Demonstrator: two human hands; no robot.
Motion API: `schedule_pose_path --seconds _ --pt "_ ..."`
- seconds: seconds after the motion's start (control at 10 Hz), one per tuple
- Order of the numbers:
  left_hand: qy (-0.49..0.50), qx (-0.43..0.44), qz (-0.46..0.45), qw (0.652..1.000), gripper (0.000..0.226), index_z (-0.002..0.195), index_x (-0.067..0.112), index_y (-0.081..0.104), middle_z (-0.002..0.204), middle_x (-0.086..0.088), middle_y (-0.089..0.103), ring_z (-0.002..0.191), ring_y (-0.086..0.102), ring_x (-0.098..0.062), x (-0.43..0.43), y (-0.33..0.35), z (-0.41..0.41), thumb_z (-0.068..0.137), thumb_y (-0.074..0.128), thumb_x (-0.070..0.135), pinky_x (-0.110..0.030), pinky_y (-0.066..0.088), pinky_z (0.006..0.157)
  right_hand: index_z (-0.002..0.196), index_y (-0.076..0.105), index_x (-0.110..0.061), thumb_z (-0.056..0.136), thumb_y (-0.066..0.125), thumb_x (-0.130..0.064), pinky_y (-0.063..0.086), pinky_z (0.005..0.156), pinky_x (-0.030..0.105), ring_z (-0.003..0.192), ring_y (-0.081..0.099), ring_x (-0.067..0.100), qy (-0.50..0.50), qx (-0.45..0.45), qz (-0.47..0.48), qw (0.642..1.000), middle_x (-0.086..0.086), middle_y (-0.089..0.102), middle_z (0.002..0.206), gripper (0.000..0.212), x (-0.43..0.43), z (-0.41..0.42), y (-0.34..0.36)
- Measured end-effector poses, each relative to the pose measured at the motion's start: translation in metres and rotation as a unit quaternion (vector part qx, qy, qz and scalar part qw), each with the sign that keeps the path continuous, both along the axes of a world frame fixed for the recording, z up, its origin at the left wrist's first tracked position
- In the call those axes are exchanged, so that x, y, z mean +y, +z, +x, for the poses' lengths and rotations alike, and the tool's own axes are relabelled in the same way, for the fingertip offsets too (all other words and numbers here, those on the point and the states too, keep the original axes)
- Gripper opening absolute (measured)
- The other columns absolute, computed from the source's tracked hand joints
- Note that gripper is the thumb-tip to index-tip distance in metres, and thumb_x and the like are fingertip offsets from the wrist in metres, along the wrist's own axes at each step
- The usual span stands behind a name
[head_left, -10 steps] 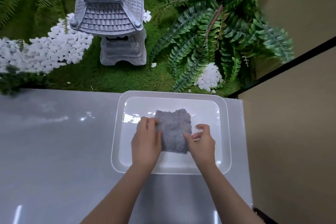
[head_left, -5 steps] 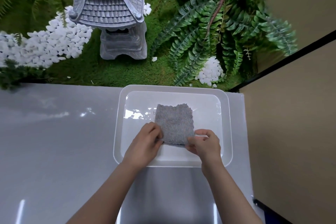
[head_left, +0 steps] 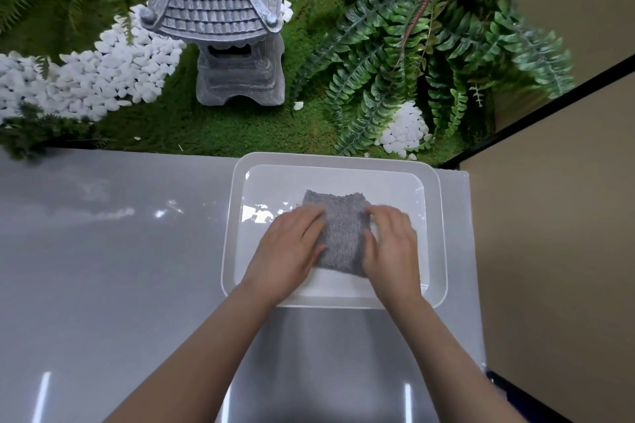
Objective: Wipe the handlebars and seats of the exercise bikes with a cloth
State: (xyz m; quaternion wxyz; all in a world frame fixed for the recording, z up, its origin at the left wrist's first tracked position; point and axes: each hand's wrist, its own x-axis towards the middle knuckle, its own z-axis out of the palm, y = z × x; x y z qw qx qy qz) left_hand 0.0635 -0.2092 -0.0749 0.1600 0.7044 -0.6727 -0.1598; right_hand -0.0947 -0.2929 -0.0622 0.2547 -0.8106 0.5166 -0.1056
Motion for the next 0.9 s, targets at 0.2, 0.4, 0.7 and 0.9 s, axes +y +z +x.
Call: schedule_pose_path --seconds 0.2,0.4,0.7,0.9 --pt "-0.007 -0.146 0.213 0.966 0.098 0.147 0.015 -0.019 0.156 0.0 -0.024 0.144 -0.021 -0.02 -0.01 -0.019 0.014 0.084 0.026 0.074 -0.039 -0.01 0.118 0.149 -0.014 -0.019 0.1 0.023 -0.048 -0.006 0.118 0.041 0.146 -0.014 0.014 0.253 0.239 0.038 0.937 -0.004 -0.015 0.159 0.068 -0.026 -0.007 -0.028" --pt "0.018 -0.159 0.225 0.961 0.102 0.143 0.015 -0.027 0.154 0.0 -0.028 0.142 -0.025 -0.021 -0.005 -0.02 0.01 0.081 0.023 0.078 -0.042 -0.013 0.116 0.145 -0.023 -0.019 0.096 0.014 -0.058 -0.009 0.117 0.049 0.145 -0.02 0.021 0.219 0.302 -0.004 0.928 -0.002 -0.018 0.158 0.073 -0.023 -0.006 -0.031" --pt "0.055 -0.12 0.237 0.963 0.078 0.151 0.019 -0.001 0.16 0.0 -0.006 0.147 -0.009 -0.018 -0.014 0.043 0.014 0.093 0.026 0.063 -0.041 -0.008 0.117 0.152 0.004 -0.021 0.101 0.031 -0.041 0.002 0.119 0.039 0.148 -0.002 0.016 0.138 0.233 0.067 0.96 0.0 0.002 0.161 0.062 -0.03 0.0 0.041" --pt "0.088 -0.147 0.182 0.968 0.069 0.15 0.017 0.011 0.159 -0.002 0.009 0.147 0.003 -0.019 -0.028 0.142 0.02 0.096 0.025 0.058 -0.043 0.002 0.118 0.152 0.007 -0.017 0.1 0.034 -0.041 0.01 0.119 0.041 0.147 0.008 0.018 0.143 0.215 0.006 0.966 0.004 0.012 0.159 0.063 -0.042 0.012 0.135"
